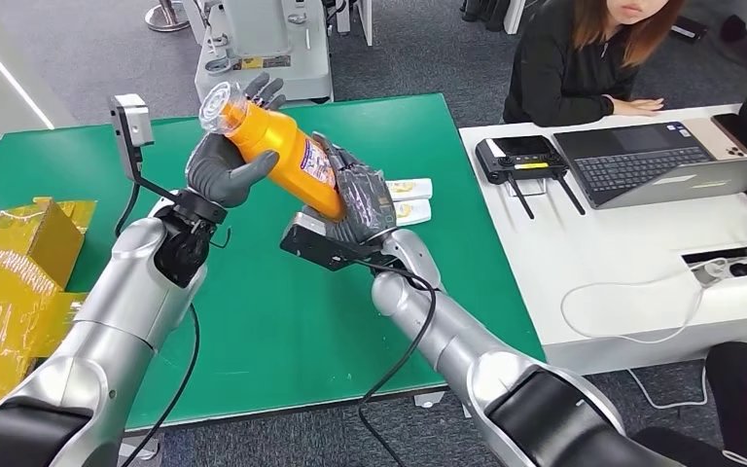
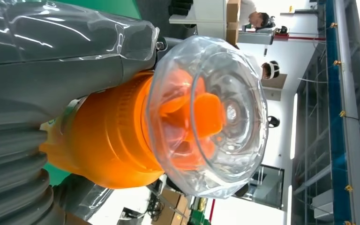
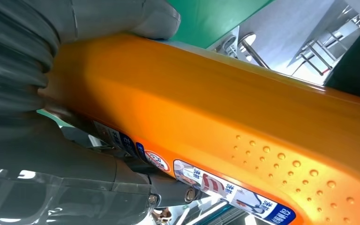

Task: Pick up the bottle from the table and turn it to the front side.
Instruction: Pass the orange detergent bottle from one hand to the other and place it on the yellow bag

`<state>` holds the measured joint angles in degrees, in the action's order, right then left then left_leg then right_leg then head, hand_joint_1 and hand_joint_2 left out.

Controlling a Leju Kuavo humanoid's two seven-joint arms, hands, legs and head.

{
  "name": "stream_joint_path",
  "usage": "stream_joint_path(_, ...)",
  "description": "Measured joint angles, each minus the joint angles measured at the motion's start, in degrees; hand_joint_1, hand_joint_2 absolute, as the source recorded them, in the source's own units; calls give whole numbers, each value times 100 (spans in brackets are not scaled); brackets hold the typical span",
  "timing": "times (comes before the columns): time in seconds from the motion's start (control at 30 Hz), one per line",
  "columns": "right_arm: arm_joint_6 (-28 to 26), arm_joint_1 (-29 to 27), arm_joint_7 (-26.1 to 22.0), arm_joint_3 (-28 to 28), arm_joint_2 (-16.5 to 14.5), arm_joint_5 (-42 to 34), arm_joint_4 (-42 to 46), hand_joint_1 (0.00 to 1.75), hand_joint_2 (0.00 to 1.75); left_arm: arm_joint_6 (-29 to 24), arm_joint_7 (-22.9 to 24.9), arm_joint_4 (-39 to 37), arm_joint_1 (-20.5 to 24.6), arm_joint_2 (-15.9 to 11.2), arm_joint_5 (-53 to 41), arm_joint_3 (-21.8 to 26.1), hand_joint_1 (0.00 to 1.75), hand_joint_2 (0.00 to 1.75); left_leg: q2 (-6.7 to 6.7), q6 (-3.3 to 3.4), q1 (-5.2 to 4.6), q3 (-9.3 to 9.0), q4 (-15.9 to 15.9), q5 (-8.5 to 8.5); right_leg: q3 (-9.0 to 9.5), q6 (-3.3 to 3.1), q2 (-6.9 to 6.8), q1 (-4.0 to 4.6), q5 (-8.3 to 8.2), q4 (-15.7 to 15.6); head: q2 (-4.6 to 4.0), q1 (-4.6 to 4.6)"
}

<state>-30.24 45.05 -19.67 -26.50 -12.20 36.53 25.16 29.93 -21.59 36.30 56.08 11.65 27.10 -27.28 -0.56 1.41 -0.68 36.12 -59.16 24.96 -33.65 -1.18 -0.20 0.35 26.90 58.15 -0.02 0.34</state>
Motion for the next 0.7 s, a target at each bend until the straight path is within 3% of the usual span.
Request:
stream_joint_path(0.37, 10, -7, -186, 49, -186, -54, 44, 175, 175, -1025, -696, 60, -181, 141, -922, -2, 0, 175, 1, 0, 1, 0, 1, 0, 0, 0, 1, 0, 0, 0, 0, 0)
stream_joint_path(0.7, 21, 2, -150, 75, -275, 68, 17, 175, 175, -1283, -903, 75, -328, 165, -1257, 4, 2, 175, 2, 0, 0, 0, 0, 0, 0, 0, 2, 0, 0, 0, 0, 0)
